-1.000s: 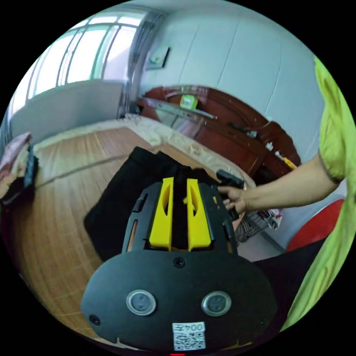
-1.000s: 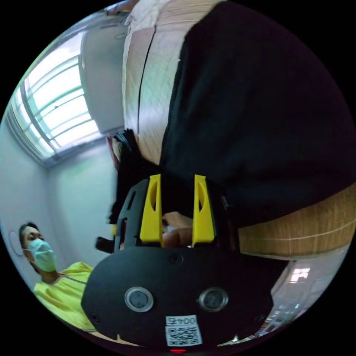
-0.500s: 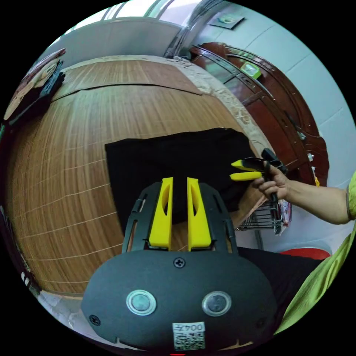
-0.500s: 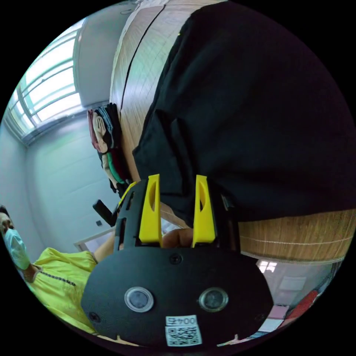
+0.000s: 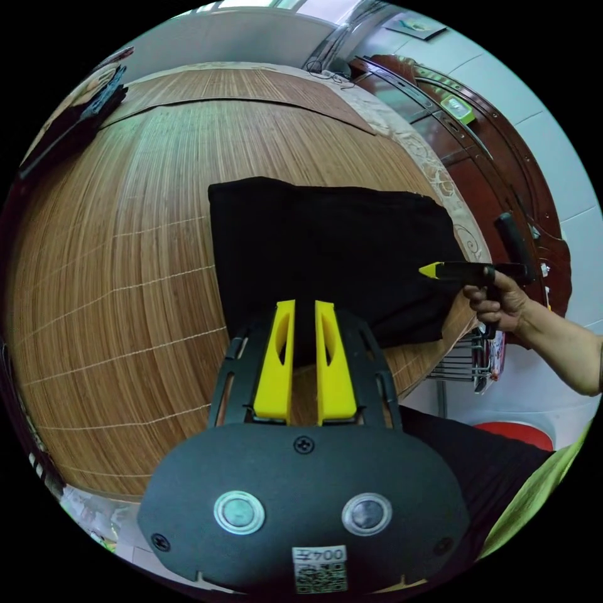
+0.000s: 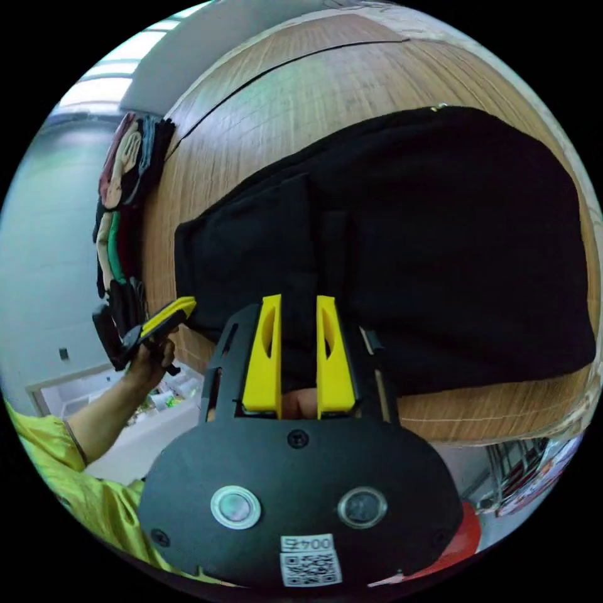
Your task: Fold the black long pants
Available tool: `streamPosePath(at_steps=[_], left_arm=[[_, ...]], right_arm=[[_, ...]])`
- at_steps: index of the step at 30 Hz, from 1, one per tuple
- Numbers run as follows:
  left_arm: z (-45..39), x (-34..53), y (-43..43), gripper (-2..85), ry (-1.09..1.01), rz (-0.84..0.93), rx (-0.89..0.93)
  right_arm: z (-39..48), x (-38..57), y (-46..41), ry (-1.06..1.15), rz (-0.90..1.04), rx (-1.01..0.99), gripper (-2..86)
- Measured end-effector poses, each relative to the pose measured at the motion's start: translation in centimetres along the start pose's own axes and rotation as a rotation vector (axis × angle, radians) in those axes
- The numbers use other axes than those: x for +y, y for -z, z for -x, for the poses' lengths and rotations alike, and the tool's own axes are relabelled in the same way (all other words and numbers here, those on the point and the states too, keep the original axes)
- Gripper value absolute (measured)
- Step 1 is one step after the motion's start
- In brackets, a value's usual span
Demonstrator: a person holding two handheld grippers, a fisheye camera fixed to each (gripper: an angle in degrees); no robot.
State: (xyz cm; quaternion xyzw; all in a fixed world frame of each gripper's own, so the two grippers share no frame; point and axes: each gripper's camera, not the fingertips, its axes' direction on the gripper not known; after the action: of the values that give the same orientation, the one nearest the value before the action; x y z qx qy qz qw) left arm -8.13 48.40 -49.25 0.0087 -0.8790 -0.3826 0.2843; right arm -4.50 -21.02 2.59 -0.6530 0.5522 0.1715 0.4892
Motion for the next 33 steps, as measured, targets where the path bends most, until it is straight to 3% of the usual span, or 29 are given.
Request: streamPosePath(at_steps=[8,12,15,19,21,25,30,33], left_arm=[[7.8,-0.7,0.8,2.4,0.004,0.005,0.075],[11.5,-1.2,3.0,2.1,0.006,-0.042,0.148],[13.8,-1.6,2.0,2.0,-0.033,0.023,0.118],[17.6,-2.1,1.2,1.9,-0.040,0.080,0.095],[19.4,-2.3,1.3,1.7,-0.023,0.085,0.102],[23.5,-2.2,2.1,1.2,0.026,0.075,0.150],[26.8,-2.2,3.2,1.0,0.046,0.066,0.174],[28.7,-2.3,3.9,0.9,0.050,0.068,0.190]], right_arm=[[-1.8,0.6,4.6,-0.113,-0.044,-0.042,2.6],[-6.1,3.1,5.0,-0.236,-0.025,-0.056,3.6],[-10.3,4.4,2.9,-0.313,-0.012,-0.203,6.8],[-12.3,4.4,5.7,-0.257,-0.138,-0.205,11.7],[-13.5,3.8,5.3,-0.227,-0.107,-0.191,13.0],[-16.6,1.5,2.5,-0.175,0.035,-0.413,13.6],[-19.3,-0.1,1.9,-0.150,0.064,-0.426,12.0],[-21.9,-1.1,1.2,-0.155,0.081,-0.560,11.6]])
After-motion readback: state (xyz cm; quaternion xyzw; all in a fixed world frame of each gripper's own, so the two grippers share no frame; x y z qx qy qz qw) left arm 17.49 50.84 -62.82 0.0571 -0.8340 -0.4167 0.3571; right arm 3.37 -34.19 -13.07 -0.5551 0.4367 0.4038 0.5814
